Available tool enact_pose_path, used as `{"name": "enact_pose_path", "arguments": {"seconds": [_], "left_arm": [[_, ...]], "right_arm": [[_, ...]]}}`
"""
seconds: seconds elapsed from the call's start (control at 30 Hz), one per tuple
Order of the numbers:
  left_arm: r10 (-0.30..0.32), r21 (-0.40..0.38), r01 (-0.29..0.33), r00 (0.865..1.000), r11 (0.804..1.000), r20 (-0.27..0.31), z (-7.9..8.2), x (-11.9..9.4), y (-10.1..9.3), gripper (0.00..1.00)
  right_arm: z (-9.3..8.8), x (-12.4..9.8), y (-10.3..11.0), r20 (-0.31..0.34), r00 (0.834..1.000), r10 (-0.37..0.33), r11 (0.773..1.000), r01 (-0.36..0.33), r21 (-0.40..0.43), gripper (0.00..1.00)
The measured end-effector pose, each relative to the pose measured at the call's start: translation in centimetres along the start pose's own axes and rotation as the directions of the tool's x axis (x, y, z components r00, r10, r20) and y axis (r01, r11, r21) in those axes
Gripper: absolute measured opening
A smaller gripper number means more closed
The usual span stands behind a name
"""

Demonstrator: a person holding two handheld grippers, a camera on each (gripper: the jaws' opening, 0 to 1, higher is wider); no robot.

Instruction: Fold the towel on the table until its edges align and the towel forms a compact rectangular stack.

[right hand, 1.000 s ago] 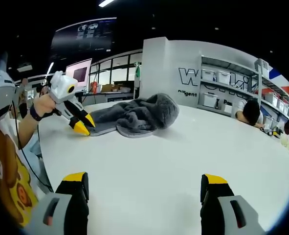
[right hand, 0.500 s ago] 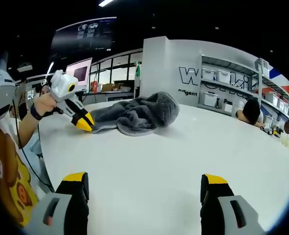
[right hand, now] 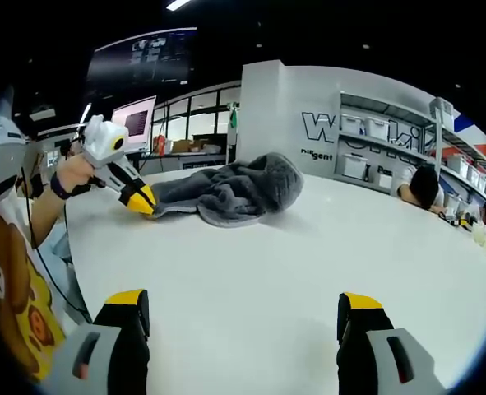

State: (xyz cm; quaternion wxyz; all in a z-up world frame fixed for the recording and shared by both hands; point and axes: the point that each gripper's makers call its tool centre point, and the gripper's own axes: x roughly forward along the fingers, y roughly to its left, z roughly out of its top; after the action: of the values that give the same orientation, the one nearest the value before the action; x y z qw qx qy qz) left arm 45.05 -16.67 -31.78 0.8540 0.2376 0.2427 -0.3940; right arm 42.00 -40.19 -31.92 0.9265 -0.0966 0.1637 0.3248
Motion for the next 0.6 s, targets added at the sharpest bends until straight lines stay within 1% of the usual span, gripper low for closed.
{"name": "enact_pose_path", "arguments": {"seconds": [0.13, 0.3, 0.6], "left_arm": [[0.022, 0.004, -0.022, 1.000, 1.000, 0.009, 0.1, -0.9, 0.5, 0.05], [0.041, 0.007, -0.041, 0.999, 0.999, 0.008, -0.2, -1.7, 0.9, 0.05], [0.093, -0.024, -0.093, 0.996, 0.995, -0.013, -2.1, -3.4, 2.2, 0.05]], "right_arm": [[0.0, 0.0, 0.0, -0.001, 1.000, 0.000, 1.000, 0.000, 0.000, 0.99], [0.0, 0.1, 0.1, -0.003, 1.000, 0.004, 1.000, -0.004, -0.002, 0.99], [0.0, 0.2, 0.3, -0.006, 1.000, 0.008, 1.000, -0.008, -0.006, 0.99]]}}
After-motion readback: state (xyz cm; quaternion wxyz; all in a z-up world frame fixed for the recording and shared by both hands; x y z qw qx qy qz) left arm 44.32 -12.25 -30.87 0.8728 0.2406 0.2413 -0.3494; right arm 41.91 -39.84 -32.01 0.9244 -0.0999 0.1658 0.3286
